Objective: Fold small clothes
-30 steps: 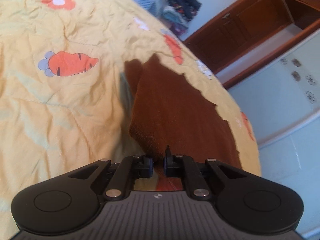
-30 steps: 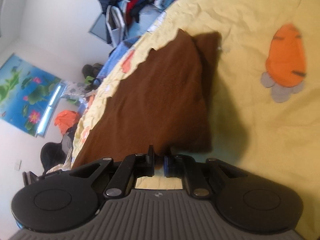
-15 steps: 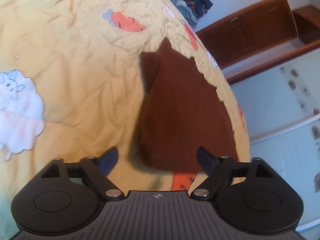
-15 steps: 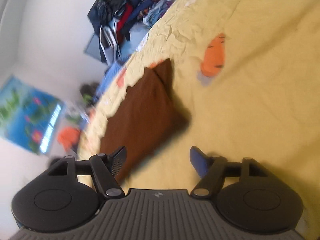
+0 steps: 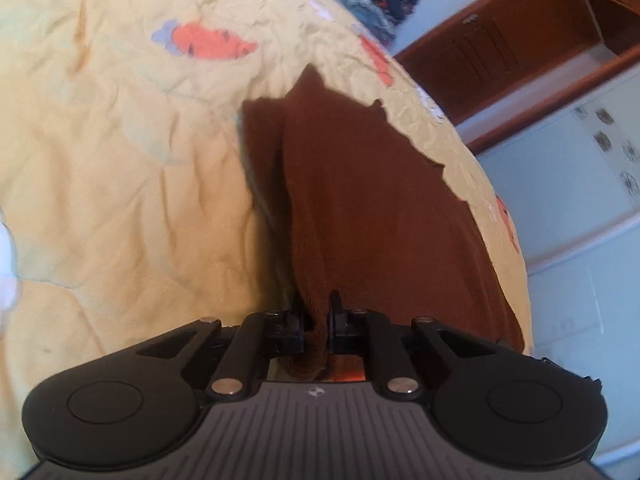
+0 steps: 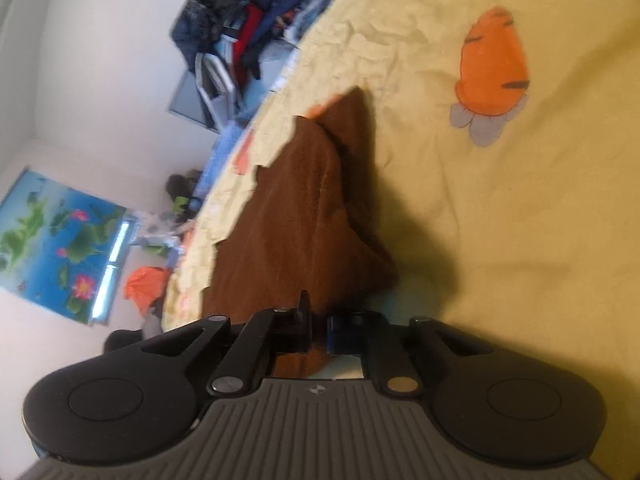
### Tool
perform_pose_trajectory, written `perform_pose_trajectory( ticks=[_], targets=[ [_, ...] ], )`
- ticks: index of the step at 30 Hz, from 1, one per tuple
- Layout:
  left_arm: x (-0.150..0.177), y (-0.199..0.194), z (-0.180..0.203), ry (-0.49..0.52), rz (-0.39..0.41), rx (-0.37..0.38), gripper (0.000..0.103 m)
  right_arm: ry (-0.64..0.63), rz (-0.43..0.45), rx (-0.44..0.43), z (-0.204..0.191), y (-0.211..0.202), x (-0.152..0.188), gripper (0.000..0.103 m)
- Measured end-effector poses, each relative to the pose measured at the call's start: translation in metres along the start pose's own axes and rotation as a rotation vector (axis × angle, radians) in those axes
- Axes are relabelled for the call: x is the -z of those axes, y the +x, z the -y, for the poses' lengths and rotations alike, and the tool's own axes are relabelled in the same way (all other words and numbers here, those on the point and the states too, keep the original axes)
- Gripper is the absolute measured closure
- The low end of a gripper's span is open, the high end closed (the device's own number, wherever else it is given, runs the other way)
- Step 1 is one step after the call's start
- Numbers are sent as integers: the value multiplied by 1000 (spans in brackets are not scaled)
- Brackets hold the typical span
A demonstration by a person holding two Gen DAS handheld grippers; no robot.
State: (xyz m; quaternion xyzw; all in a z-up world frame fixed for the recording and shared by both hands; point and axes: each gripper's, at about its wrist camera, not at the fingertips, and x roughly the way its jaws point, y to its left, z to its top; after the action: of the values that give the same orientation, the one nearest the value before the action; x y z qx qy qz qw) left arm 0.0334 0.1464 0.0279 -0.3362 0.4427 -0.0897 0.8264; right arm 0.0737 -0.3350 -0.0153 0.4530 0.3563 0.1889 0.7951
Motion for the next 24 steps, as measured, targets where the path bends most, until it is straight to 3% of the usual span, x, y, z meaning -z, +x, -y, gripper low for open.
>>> perform_pose_trajectory(
  ticks=[3, 6, 8, 10, 11, 12, 13, 14, 16, 17, 21, 24],
  targets=[
    [11, -27, -4, 64, -17, -9, 94, -21, -23, -39, -4, -33, 20, 90],
    [21, -34, -20, 122, -39, -68, 90, -22, -71, 9, 6, -58, 51, 90],
    [16, -41, -31, 132, -39, -91, 80, -40, -113, 73, 9, -63, 69, 84],
    [-5, -56, -35, 129, -2, -105, 56, -44, -111, 110, 7, -71, 69, 72],
    [-18, -65, -34, 130, 56, -122, 48, -54, -95, 120, 2, -76, 61, 54],
    [-32, -75, -28, 145, 136, -146, 31, -91, -39, 126, -7, -82, 50, 44],
    [-44, -81, -20, 178, 215, -160, 23, -150, 23, 128, -19, -86, 37, 42],
    [-56, -81, -10, 219, 274, -168, 23, -214, 62, 132, -32, -84, 21, 42],
    [-78, -61, 8, 256, 327, -205, 23, -306, 67, 148, -53, -63, -12, 42],
    [-86, -45, 14, 272, 316, -211, 23, -343, 55, 149, -62, -46, -27, 42],
    [-103, 52, 38, 349, 171, -276, 24, -450, -15, 252, -81, 40, -68, 43],
    [-101, 102, 53, 444, 114, -335, 24, -474, -91, 344, -78, 95, -84, 46]
  ],
)
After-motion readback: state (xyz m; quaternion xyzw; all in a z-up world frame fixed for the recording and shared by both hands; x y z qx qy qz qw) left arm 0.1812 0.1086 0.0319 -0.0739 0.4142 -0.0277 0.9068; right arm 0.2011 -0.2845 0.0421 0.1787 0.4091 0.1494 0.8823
